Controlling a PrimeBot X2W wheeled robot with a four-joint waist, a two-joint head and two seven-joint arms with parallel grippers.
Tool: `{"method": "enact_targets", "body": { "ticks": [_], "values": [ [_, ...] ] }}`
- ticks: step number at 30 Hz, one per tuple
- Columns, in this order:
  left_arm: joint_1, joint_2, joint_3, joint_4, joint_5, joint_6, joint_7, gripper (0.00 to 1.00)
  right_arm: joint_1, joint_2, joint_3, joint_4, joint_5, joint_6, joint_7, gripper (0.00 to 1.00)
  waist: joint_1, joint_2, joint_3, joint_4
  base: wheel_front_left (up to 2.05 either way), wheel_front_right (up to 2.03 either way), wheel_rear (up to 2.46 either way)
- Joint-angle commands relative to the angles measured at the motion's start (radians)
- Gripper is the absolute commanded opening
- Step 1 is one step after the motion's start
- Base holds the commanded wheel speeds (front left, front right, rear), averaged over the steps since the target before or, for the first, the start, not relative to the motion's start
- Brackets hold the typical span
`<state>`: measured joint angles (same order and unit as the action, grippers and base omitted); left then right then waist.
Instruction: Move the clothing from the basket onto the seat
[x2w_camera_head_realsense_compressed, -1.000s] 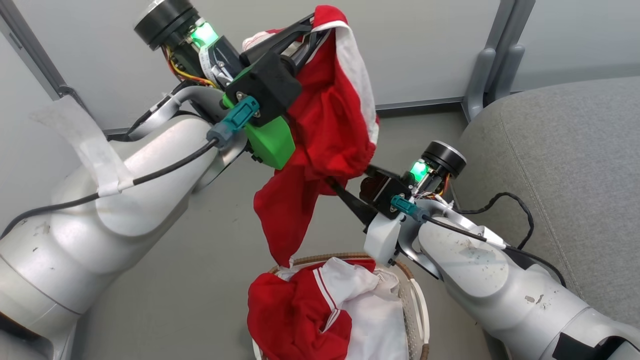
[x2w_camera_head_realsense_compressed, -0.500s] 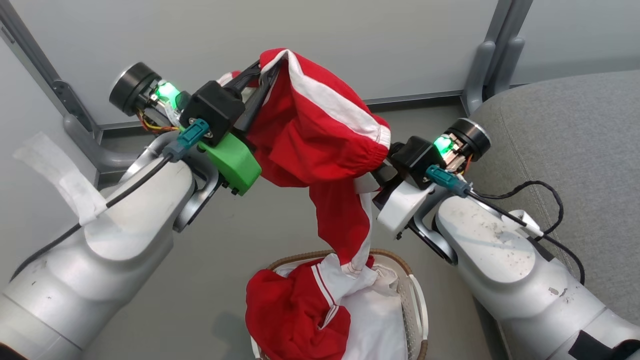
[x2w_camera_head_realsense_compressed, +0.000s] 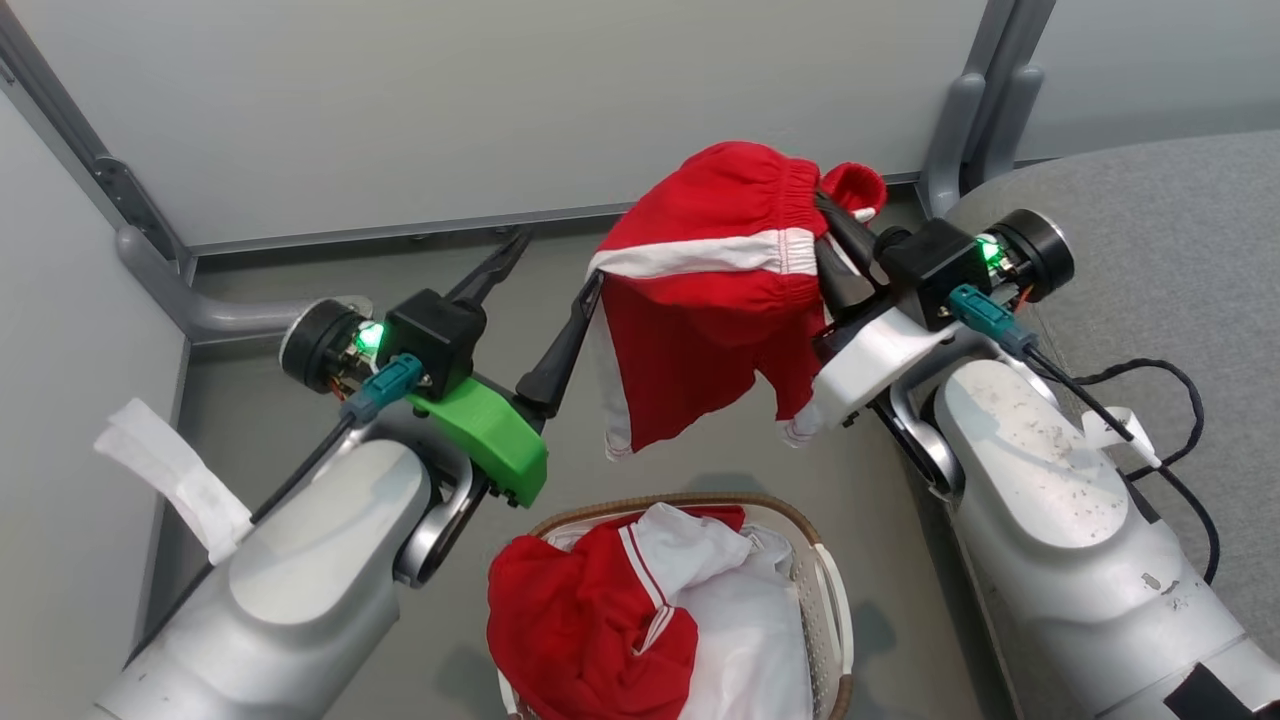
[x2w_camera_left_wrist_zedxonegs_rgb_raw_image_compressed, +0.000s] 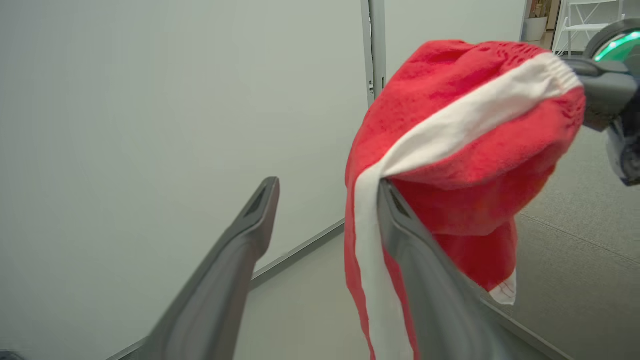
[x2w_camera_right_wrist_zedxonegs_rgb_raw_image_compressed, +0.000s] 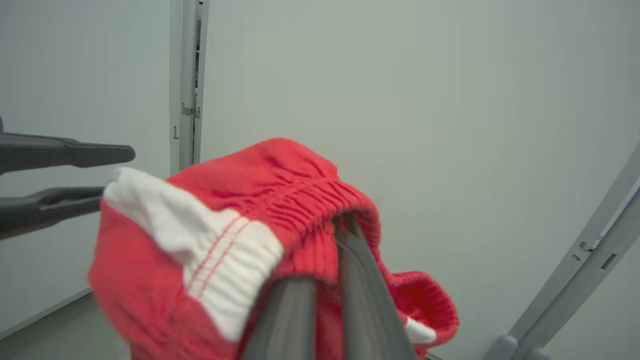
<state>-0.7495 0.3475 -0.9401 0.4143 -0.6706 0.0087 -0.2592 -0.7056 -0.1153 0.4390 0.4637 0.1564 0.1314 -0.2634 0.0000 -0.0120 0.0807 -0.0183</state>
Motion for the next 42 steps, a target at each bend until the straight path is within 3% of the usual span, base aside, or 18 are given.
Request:
{"method": "enact_targets", "body": {
  "ticks": [1,15,32,42],
  "values": [
    [0.028,-0.008,0.009,-0.01,0.012,0.003,-0.006,1.0,0.02,-0.003,-0.02,-0.006,-0.013,-0.001,-0.002,0.0,0.0,0.012,0.002,0.0,0.0,0.0,0.0],
    [0.156,-0.047,0.097,-0.041,0.123,-0.021,-0.005,1.0,0.064,-0.023,-0.157,-0.015,-0.073,-0.001,-0.002,0.0,0.0,0.012,0.041,-0.045,0.0,0.0,0.0],
    [0.135,-0.097,0.137,-0.02,0.237,-0.07,-0.005,1.0,0.088,-0.046,-0.274,-0.056,-0.105,-0.001,-0.002,0.0,0.0,0.012,0.17,-0.307,0.0,0.0,0.0],
    [0.101,-0.116,0.122,0.023,0.283,-0.09,-0.005,1.0,0.103,-0.026,-0.309,-0.067,-0.11,-0.001,-0.002,0.0,0.0,0.012,0.238,-0.366,0.0,0.0,0.0]
  ]
}}
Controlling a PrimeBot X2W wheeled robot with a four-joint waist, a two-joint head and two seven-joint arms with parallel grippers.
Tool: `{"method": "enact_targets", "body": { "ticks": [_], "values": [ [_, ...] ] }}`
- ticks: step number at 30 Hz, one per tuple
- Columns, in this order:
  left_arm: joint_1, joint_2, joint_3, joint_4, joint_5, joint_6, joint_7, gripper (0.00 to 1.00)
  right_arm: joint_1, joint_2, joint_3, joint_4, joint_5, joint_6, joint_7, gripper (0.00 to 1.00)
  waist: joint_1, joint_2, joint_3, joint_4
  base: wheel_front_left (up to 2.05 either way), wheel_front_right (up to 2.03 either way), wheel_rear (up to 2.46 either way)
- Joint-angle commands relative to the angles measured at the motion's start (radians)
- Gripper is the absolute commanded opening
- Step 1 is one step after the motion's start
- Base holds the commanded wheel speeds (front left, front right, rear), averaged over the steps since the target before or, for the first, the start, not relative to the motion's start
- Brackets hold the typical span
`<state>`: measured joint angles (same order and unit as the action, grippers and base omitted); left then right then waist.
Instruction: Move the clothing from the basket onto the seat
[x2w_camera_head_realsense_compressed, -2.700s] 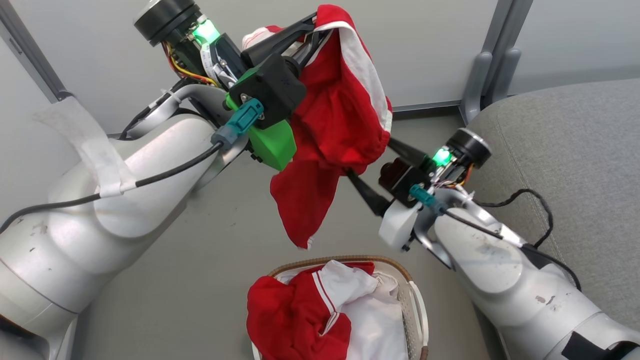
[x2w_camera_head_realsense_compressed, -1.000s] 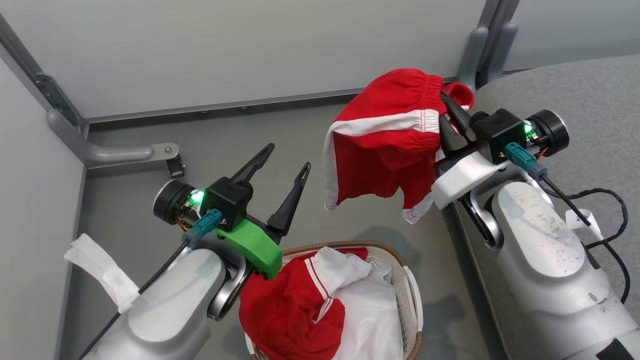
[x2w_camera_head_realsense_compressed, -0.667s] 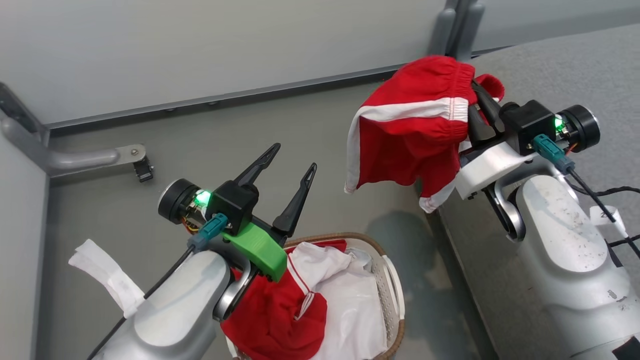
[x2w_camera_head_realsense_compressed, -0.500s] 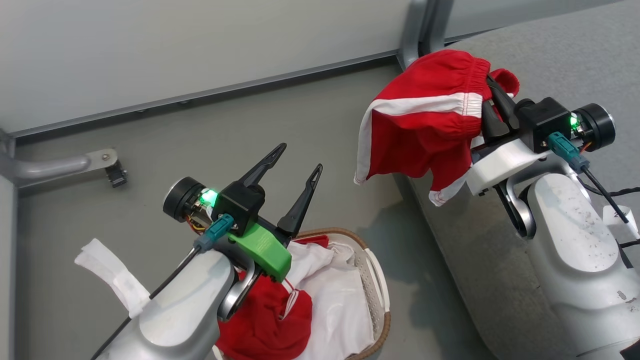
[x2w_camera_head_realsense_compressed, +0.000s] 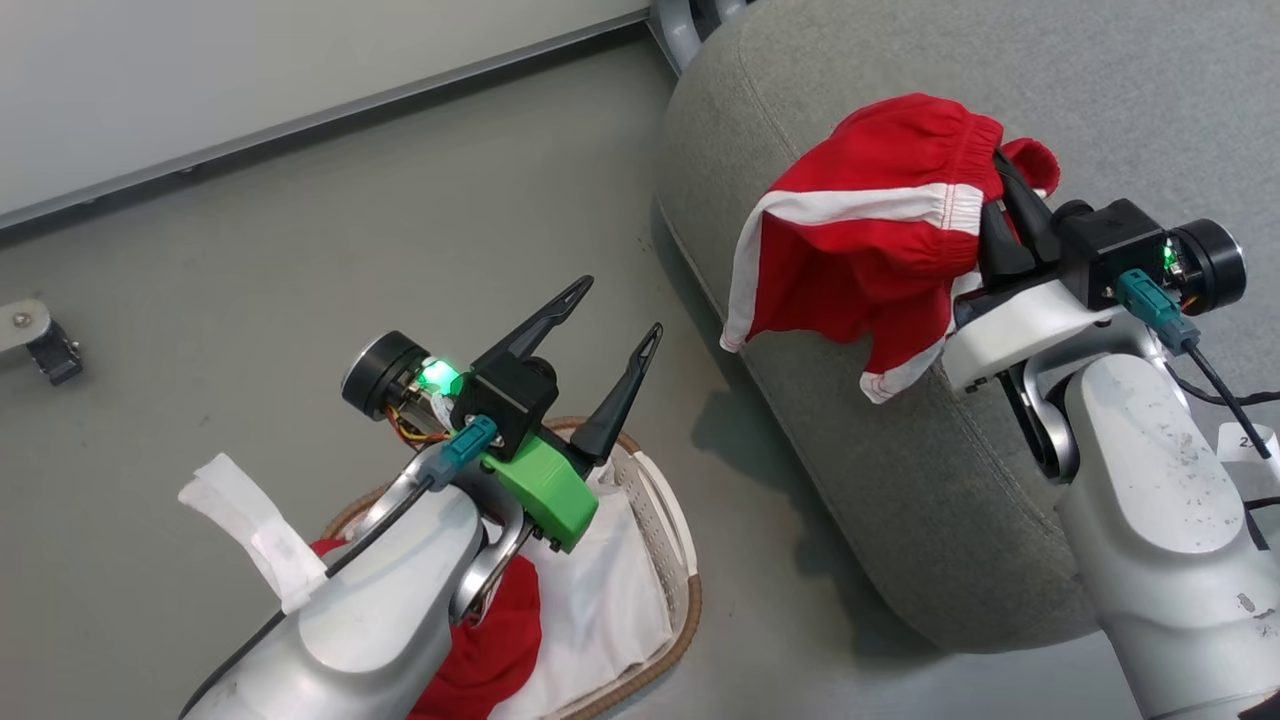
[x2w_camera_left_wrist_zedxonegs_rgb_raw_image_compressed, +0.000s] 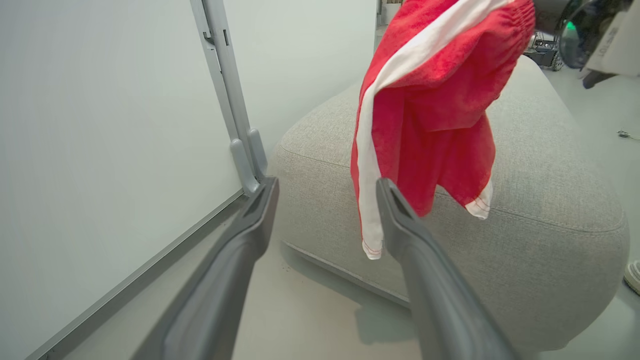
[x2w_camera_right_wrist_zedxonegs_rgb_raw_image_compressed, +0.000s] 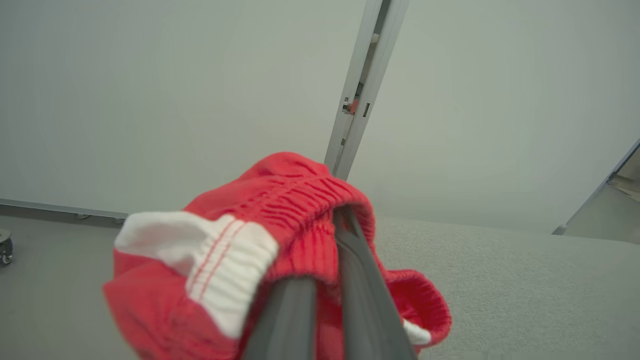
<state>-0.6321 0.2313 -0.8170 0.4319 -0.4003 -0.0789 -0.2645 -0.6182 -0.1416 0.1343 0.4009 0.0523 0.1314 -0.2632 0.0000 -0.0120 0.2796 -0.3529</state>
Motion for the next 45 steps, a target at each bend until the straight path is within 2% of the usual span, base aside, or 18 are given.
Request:
{"method": "enact_targets", "body": {
  "ticks": [1,9,19,25,33,40,45],
  "values": [
    [-0.018,-0.002,-0.002,0.008,0.014,-0.005,0.0,1.0,0.014,0.001,-0.008,-0.003,-0.006,-0.001,-0.002,0.0,0.0,0.012,0.044,-0.03,0.0,0.0,0.0],
    [-0.039,-0.014,-0.007,0.017,0.027,-0.017,0.0,1.0,-0.076,-0.046,-0.048,0.042,0.009,-0.001,-0.002,0.0,0.0,0.012,0.093,0.022,0.0,0.0,0.0],
    [-0.096,-0.025,-0.014,-0.008,0.052,-0.021,0.004,1.0,-0.333,-0.281,-0.116,0.115,-0.053,-0.001,-0.002,0.0,0.0,0.012,0.233,0.139,0.0,0.0,0.0],
    [-0.147,-0.005,-0.032,-0.05,0.086,-0.016,0.026,1.0,-0.495,-0.383,-0.181,0.15,-0.041,-0.001,-0.002,0.0,0.0,0.012,0.355,0.182,0.0,0.0,0.0],
    [-0.218,0.022,-0.03,-0.117,0.126,0.002,0.059,1.0,-0.6,-0.411,-0.262,0.246,-0.075,-0.001,-0.002,0.0,0.0,0.012,0.494,0.21,0.0,0.0,0.0],
    [-0.233,0.035,-0.024,-0.149,0.126,0.017,0.068,1.0,-0.518,-0.387,-0.349,0.341,-0.162,-0.001,-0.002,0.0,0.0,0.012,0.548,0.218,0.0,0.0,0.0],
    [-0.217,0.047,-0.029,-0.146,0.12,0.02,0.064,1.0,-0.461,-0.342,-0.402,0.377,-0.205,-0.001,-0.002,0.0,0.0,0.012,0.553,0.215,0.0,0.0,0.0]
  ]
}}
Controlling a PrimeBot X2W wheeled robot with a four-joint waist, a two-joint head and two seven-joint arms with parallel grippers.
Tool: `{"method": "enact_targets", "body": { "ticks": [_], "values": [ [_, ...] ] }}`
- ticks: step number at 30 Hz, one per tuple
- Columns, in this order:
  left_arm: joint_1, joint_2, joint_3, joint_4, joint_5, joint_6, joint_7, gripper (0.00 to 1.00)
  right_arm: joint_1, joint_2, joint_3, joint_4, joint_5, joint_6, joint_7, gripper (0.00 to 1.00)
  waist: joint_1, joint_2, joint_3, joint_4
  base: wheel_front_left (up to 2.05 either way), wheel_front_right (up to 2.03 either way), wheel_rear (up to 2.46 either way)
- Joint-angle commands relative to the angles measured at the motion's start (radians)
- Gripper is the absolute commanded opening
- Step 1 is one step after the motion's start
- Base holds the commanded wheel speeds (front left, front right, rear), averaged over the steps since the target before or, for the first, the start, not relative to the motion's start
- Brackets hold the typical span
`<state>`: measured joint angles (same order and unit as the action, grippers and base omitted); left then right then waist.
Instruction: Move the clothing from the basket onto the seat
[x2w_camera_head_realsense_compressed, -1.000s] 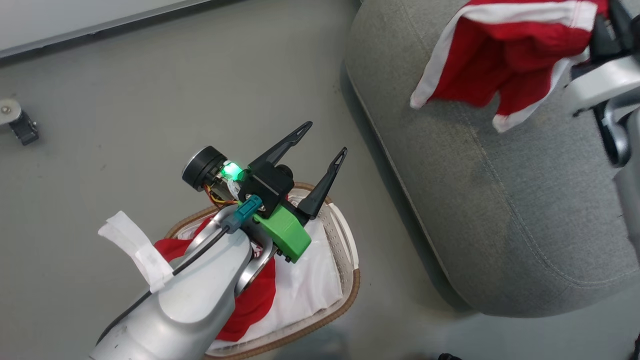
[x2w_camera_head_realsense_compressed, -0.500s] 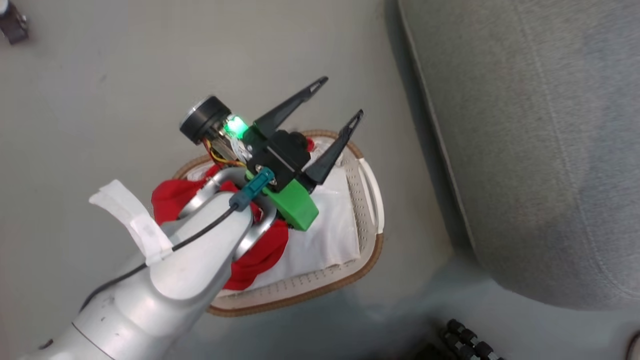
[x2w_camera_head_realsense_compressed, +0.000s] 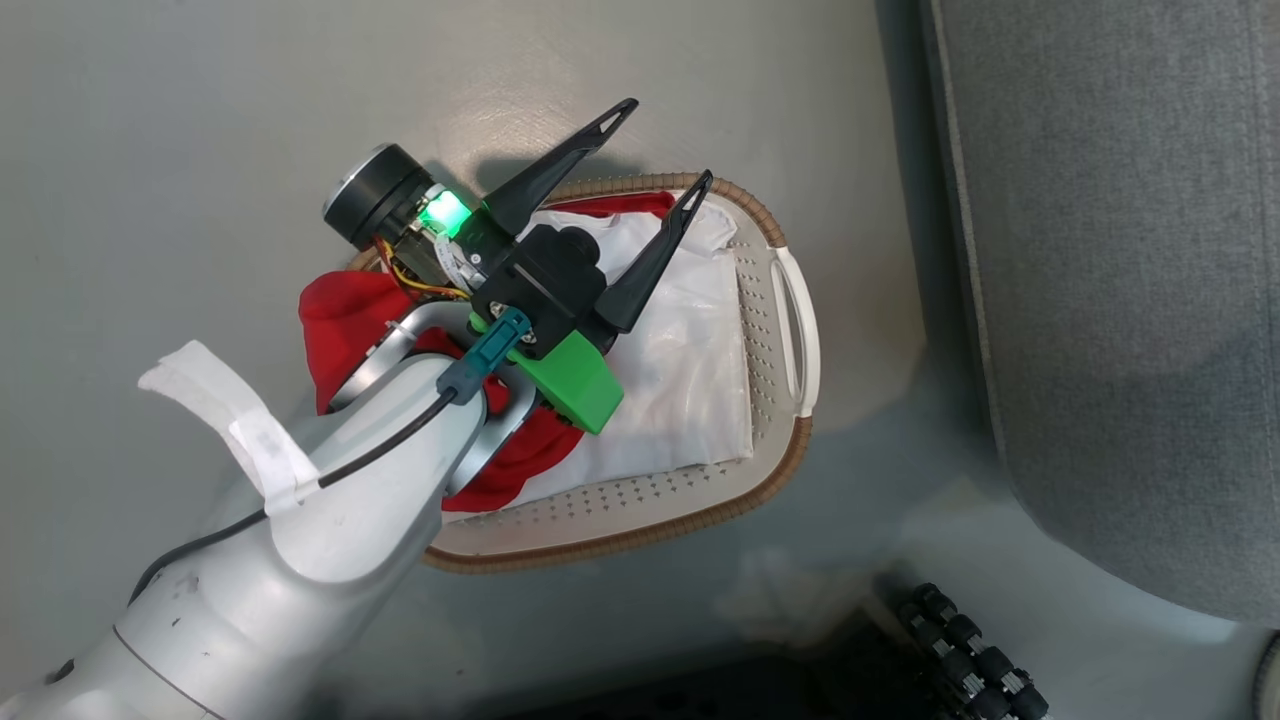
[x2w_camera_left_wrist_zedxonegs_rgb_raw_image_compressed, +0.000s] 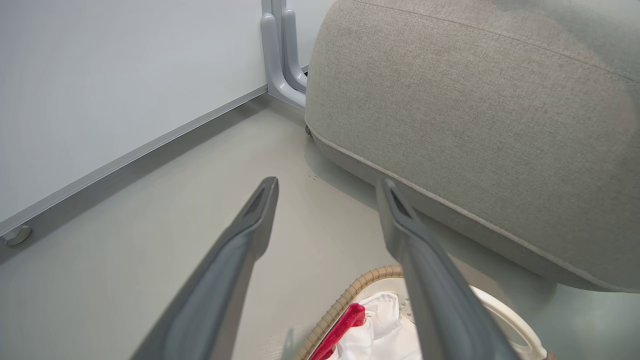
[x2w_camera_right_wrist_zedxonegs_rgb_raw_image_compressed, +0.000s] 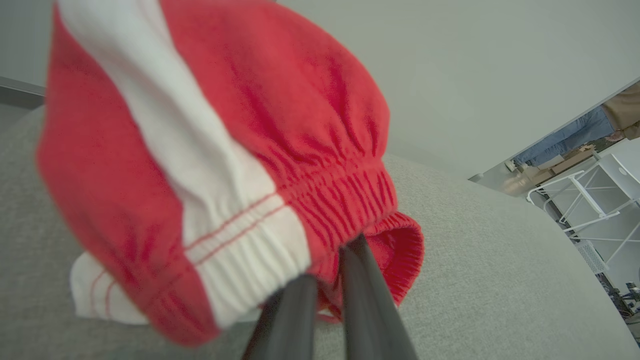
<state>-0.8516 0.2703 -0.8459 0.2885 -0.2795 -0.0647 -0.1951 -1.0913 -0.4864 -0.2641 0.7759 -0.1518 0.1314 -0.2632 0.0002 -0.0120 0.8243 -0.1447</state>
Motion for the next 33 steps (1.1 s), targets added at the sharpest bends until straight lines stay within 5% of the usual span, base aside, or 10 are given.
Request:
{"method": "enact_targets", "body": {
  "ticks": [1,4,6,8,21,33],
  "values": [
    [0.006,0.011,0.0,-0.001,-0.002,0.008,-0.007,1.0,0.024,0.012,-0.013,-0.002,-0.002,-0.001,-0.002,0.0,-0.0002,0.012,0.006,0.004,0.0,0.0,0.0],
    [0.013,0.011,0.0,0.004,-0.008,0.011,-0.01,1.0,0.05,0.026,-0.031,-0.024,-0.004,-0.001,-0.002,0.0,-0.0002,0.012,-0.002,-0.001,0.0,0.0,0.0],
    [0.018,0.012,0.001,0.009,-0.012,0.014,-0.01,1.0,0.069,0.044,-0.035,-0.043,0.002,-0.001,-0.002,0.4,-0.0002,0.012,-0.01,-0.005,0.0,0.0,0.0],
    [0.027,0.013,0.0,0.015,-0.017,0.016,-0.015,1.0,0.093,0.057,-0.036,-0.056,0.02,-0.001,-0.002,1.0,-0.0002,0.012,-0.02,-0.01,0.0,0.0,0.0],
    [0.068,0.005,0.027,0.046,-0.063,0.026,-0.054,1.0,0.253,0.026,0.124,-0.063,0.182,-0.001,-0.002,1.0,-0.0002,0.012,-0.161,-0.016,0.0,0.0,0.0],
    [0.169,-0.05,0.128,0.055,-0.094,0.031,-0.07,1.0,0.274,-0.018,0.283,-0.14,0.269,-0.001,-0.002,1.0,-0.0002,0.012,-0.369,0.064,0.0,0.0,0.0]
  ]
}}
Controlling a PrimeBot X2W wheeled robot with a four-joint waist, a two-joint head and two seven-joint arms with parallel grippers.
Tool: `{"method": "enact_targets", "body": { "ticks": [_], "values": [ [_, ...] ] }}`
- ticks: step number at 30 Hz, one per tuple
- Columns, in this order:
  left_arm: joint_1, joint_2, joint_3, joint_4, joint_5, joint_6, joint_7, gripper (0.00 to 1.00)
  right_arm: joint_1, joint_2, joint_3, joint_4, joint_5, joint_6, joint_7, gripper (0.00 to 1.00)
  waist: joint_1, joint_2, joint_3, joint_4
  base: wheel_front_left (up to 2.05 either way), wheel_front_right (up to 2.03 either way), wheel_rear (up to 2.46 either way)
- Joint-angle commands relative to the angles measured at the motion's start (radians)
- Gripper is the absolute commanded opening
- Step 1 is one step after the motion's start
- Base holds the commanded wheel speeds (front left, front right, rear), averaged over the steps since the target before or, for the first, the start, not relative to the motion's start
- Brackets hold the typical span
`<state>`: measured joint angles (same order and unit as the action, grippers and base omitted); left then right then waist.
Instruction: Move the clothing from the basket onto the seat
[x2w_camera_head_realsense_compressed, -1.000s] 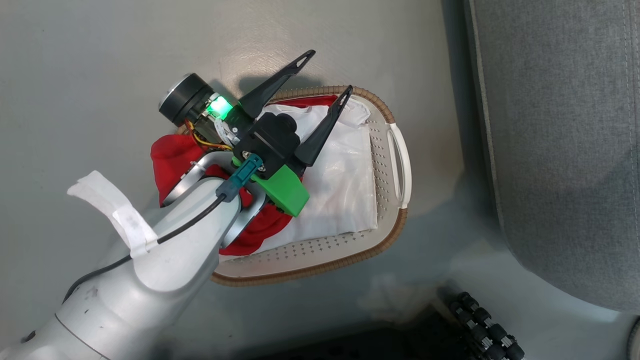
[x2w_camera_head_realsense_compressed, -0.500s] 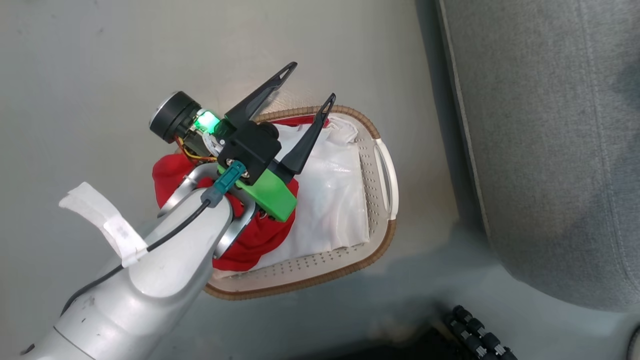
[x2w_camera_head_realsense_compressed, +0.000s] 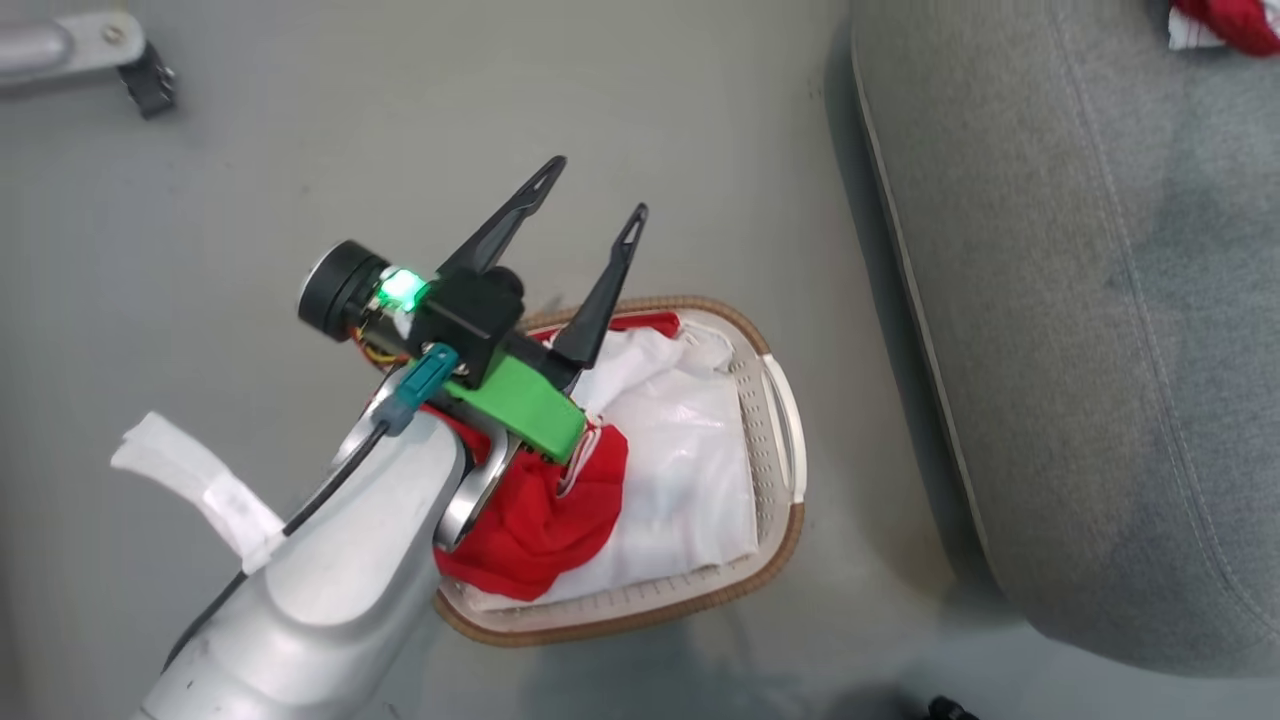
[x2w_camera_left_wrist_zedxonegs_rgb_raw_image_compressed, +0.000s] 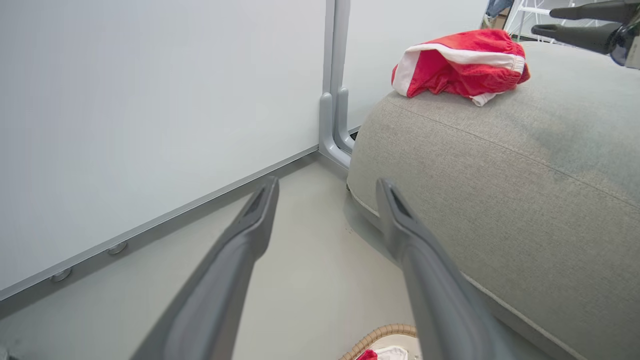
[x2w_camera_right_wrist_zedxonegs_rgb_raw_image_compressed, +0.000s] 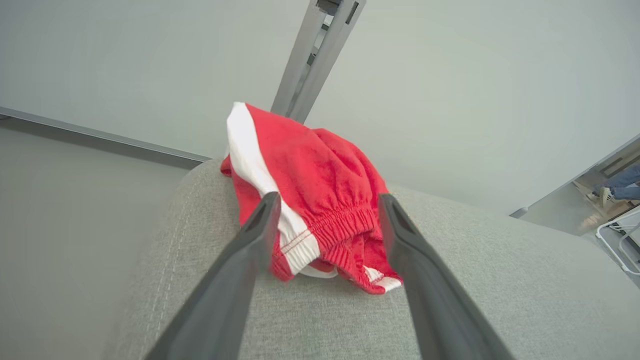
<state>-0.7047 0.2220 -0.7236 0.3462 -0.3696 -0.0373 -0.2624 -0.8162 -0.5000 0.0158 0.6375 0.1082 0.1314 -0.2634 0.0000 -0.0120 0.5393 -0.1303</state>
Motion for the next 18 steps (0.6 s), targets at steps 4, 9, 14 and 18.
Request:
{"method": "enact_targets", "body": {
  "ticks": [4,9,14,18],
  "values": [
    [0.082,-0.009,0.088,-0.025,-0.005,0.011,-0.003,1.0,-0.016,0.042,0.018,-0.013,0.039,-0.001,-0.002,1.0,0.0,0.012,-0.149,0.077,0.0,0.0,0.0],
    [0.174,-0.012,0.204,-0.04,0.015,0.012,-0.002,1.0,-0.017,0.106,0.033,-0.018,0.048,-0.001,-0.002,1.0,0.0,0.012,-0.22,0.107,0.0,0.0,0.0],
    [0.261,-0.03,0.301,-0.032,0.039,0.007,-0.002,1.0,0.036,0.188,0.028,-0.038,0.035,-0.001,-0.002,1.0,0.0,0.012,-0.278,0.138,0.0,0.0,0.0],
    [0.336,-0.05,0.382,-0.037,0.059,0.015,-0.002,1.0,0.103,0.26,0.012,-0.082,0.034,-0.001,-0.002,1.0,0.0,0.012,-0.31,0.154,0.0,0.0,0.0]
  ]
}}
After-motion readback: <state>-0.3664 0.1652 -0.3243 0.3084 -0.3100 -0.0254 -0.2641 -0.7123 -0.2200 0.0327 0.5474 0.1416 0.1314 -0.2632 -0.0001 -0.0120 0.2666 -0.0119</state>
